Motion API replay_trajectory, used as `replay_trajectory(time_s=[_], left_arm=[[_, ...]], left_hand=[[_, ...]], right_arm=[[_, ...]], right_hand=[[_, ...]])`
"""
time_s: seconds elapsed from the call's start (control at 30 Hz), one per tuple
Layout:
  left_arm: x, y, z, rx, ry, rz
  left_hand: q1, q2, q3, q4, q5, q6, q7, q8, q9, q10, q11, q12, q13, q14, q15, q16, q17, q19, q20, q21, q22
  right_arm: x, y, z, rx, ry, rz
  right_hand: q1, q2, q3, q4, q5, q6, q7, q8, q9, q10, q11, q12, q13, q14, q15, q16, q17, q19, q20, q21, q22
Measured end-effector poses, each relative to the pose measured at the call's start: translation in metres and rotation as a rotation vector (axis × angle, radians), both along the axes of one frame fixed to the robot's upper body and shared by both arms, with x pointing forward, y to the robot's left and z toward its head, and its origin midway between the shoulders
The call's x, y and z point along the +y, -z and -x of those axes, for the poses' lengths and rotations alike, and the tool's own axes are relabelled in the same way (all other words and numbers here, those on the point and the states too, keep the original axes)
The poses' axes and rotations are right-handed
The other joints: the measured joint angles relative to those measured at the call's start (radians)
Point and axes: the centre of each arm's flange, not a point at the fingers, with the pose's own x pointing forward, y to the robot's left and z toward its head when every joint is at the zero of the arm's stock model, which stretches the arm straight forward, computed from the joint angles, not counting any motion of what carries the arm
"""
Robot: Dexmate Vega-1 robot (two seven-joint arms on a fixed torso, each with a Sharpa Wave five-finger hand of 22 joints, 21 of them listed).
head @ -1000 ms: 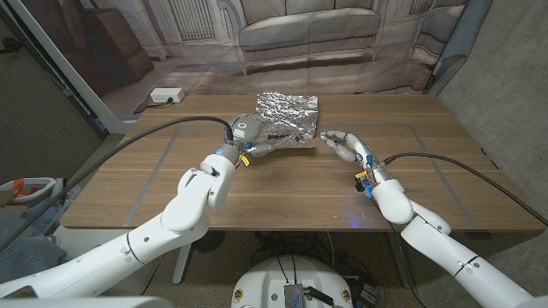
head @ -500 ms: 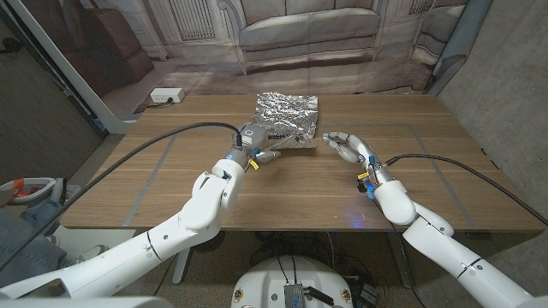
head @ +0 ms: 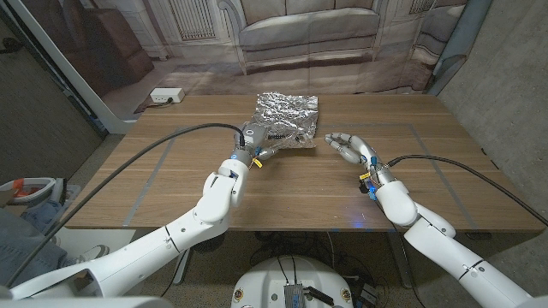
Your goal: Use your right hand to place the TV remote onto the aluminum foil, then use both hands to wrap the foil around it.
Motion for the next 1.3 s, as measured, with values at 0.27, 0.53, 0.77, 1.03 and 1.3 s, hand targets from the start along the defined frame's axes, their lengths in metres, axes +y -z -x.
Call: replay_trajectory(time_s=[0.27, 0.53, 0.77, 1.03, 1.3], left_arm=[[0.011, -0.026, -0.011, 0.007, 0.002, 0.084], [0.015, -0.045, -0.023, 0.046, 0.0, 0.115], [0.012, -0.064, -0.034, 0.062, 0.003, 0.106], [0.005, -0.085, -0.049, 0.054, 0.0, 0.083], [-0.004, -0.099, -0.062, 0.043, -0.008, 0.06]], left_hand=[[0.007, 0.006, 0.0, 0.0, 0.0, 0.007, 0.007, 0.002, 0.0, 0.0, 0.0, 0.0, 0.0, -0.001, 0.001, 0.0, 0.0, -0.013, 0.006, 0.0, 0.0], [0.007, 0.006, 0.0, 0.0, 0.0, 0.007, 0.007, 0.002, -0.003, 0.006, 0.005, 0.0, 0.0, -0.004, 0.003, 0.0, 0.0, -0.013, 0.006, 0.0, 0.0], [-0.004, 0.017, 0.0, 0.0, 0.0, 0.012, 0.002, 0.002, -0.003, 0.005, 0.005, 0.0, 0.0, 0.0, 0.0, 0.0, 0.0, -0.013, 0.006, 0.0, 0.0], [-0.004, 0.017, 0.0, 0.0, 0.0, 0.018, -0.004, 0.002, -0.003, 0.01, 0.001, 0.0, 0.0, 0.0, 0.0, 0.0, 0.0, -0.013, 0.006, 0.0, 0.0], [-0.004, 0.017, 0.0, 0.0, 0.0, 0.027, -0.002, 0.006, -0.003, 0.019, -0.005, 0.0, 0.0, 0.0, 0.0, 0.0, 0.0, -0.015, 0.008, -0.008, 0.0]], right_arm=[[-0.002, 0.002, 0.0, 0.002, 0.007, -0.015], [-0.005, 0.008, 0.001, 0.007, 0.017, -0.033], [-0.008, 0.012, 0.003, 0.01, 0.026, -0.047], [-0.01, 0.016, 0.007, 0.008, 0.034, -0.066], [-0.013, 0.02, 0.01, 0.006, 0.045, -0.083]], right_hand=[[0.0, 0.0, 0.0, 0.0, 0.0, 0.0, 0.0, 0.0, 0.0, 0.0, 0.0, 0.0, 0.0, 0.004, 0.004, 0.0, 0.0, 0.0, 0.0, 0.0, 0.0], [0.0, 0.0, 0.004, -0.004, 0.0, 0.0, 0.0, 0.0, 0.0, 0.001, 0.001, 0.0, 0.0, 0.011, 0.001, 0.0, 0.0, 0.0, 0.0, 0.0, 0.0], [0.0, 0.0, 0.004, -0.004, 0.0, 0.0, 0.0, 0.0, 0.0, 0.001, 0.001, 0.0, 0.0, 0.011, 0.001, 0.0, 0.0, 0.0, 0.0, 0.0, 0.0], [0.0, 0.0, 0.004, -0.004, 0.0, 0.0, 0.0, 0.0, 0.0, 0.001, 0.001, 0.0, 0.0, 0.011, 0.001, 0.0, 0.0, 0.0, 0.0, 0.0, 0.0], [-0.003, 0.003, 0.004, -0.004, 0.0, 0.0, 0.0, 0.0, 0.0, 0.001, 0.001, 0.0, 0.0, 0.011, 0.001, 0.0, 0.0, 0.0, 0.0, 0.0, 0.0]])
